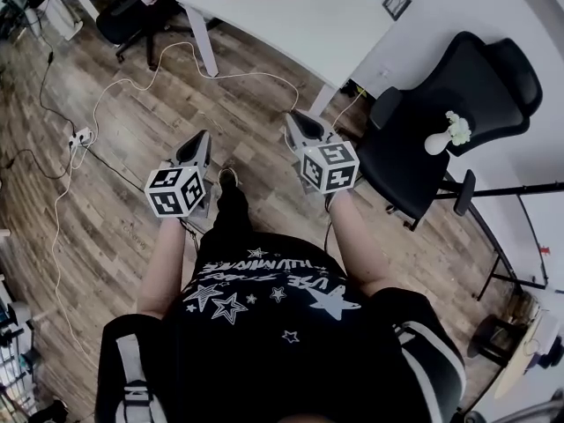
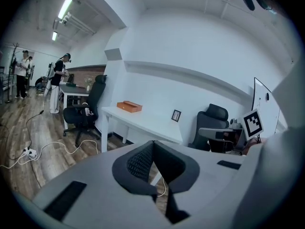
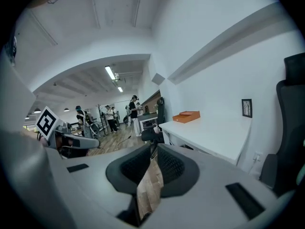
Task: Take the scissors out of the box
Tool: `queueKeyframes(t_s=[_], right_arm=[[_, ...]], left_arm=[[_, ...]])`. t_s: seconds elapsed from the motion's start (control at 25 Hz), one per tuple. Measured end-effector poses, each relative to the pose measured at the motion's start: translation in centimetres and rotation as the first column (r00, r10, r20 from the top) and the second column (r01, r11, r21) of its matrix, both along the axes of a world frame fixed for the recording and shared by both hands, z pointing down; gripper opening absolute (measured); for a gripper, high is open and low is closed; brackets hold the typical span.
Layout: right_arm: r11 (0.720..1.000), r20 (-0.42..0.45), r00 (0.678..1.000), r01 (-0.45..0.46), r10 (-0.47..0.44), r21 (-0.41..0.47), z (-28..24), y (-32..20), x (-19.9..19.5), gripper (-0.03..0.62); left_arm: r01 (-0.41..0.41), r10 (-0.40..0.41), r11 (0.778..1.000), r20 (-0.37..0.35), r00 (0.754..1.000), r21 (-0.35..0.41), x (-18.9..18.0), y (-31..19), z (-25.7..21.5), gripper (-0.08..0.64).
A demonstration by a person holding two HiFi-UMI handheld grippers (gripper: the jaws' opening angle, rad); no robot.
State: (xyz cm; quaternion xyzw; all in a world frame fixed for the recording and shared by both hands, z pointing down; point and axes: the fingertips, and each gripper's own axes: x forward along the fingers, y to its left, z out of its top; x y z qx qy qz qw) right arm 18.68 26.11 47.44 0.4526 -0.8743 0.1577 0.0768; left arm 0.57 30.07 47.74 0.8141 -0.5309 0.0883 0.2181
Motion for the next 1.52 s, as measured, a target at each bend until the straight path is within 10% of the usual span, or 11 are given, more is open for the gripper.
queueKeyframes(t_s=[0.8,1.52], right_arm=[[1.000,-0.062,0.998,0.003,-0.004,-0.027,-0.5,-24.0,-13.5,0.222],[0.997,-0.063,0.996,-0.063,0.060,-0.047,0.4,-33.2,-17.0,0.232]], left_arm=[[-0.011,0.010,1.000,-0.064,0.998,-0.019,-13.4,-24.9,-0.9,0.018],[-0.044,0.040,0.998,-0.100,0.994,-0.038,-17.9,-34.2,0.0,0.018]])
